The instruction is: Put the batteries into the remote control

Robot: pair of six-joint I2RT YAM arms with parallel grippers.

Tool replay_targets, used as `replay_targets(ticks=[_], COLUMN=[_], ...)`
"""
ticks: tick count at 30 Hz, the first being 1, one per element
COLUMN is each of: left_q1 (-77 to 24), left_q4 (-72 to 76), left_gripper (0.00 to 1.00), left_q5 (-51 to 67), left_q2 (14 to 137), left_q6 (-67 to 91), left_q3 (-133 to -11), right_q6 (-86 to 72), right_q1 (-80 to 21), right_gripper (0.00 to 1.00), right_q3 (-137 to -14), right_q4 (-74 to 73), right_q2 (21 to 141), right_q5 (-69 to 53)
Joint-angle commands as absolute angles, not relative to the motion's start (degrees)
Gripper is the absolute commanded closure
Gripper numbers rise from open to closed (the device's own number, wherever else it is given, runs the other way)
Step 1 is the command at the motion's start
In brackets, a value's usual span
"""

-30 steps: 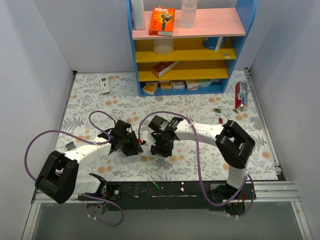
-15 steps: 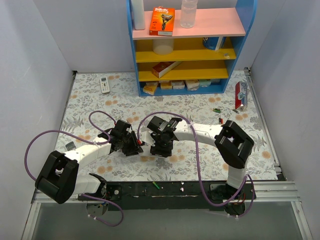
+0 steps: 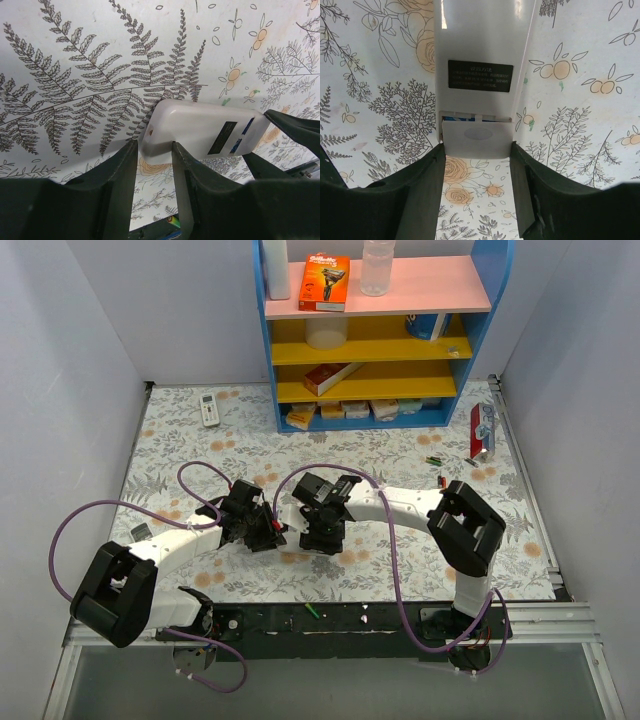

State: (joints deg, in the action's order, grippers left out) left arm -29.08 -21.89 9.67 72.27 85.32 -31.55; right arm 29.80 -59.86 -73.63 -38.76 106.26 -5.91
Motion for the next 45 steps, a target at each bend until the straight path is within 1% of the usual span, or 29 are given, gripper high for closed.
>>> replay_targets(ticks=[1, 9, 12, 13, 20, 30, 45], left_q1=[-29.27, -29.27, -29.27, -29.18, -29.18, -29.27, -29.27], left_q4=[-24.08, -24.17, -24.43, -24.52, -24.52, -24.52, -24.61], left_gripper=[0.67, 0.68, 0.72, 0.77, 0.83, 0.84, 0.84], left_q5=[9.14, 8.88, 8.79, 8.79, 9.05, 9.32, 9.67], left_q2=[71.46, 71.02, 70.75, 70.66, 70.4, 69.79, 68.64], left_q6=[84.64, 84.73, 84.9, 84.9, 84.99, 85.17, 85.34], left_q3=[-31.55, -31.46, -31.38, -31.38, -31.2, -30.94, -30.41], right_q6=[29.18, 27.69, 26.2, 25.84, 22.85, 20.3, 18.02], right_q1=[-60.91, -60.91, -60.91, -60.91, -61.0, -60.91, -61.35], right_gripper=[0.52, 0.51, 0.52, 0.52, 0.55, 0.6, 0.59], right_q3=[-75.85, -77.43, -78.04, -78.22, -78.4, -78.84, -79.89], right_q4=[-40.43, -42.27, -43.15, -43.42, -44.3, -46.84, -46.67], right_q2=[107.58, 107.75, 108.1, 108.28, 109.16, 108.99, 109.77], right_q5=[-8.09, -8.09, -7.91, -7.74, -7.21, -5.54, -6.15])
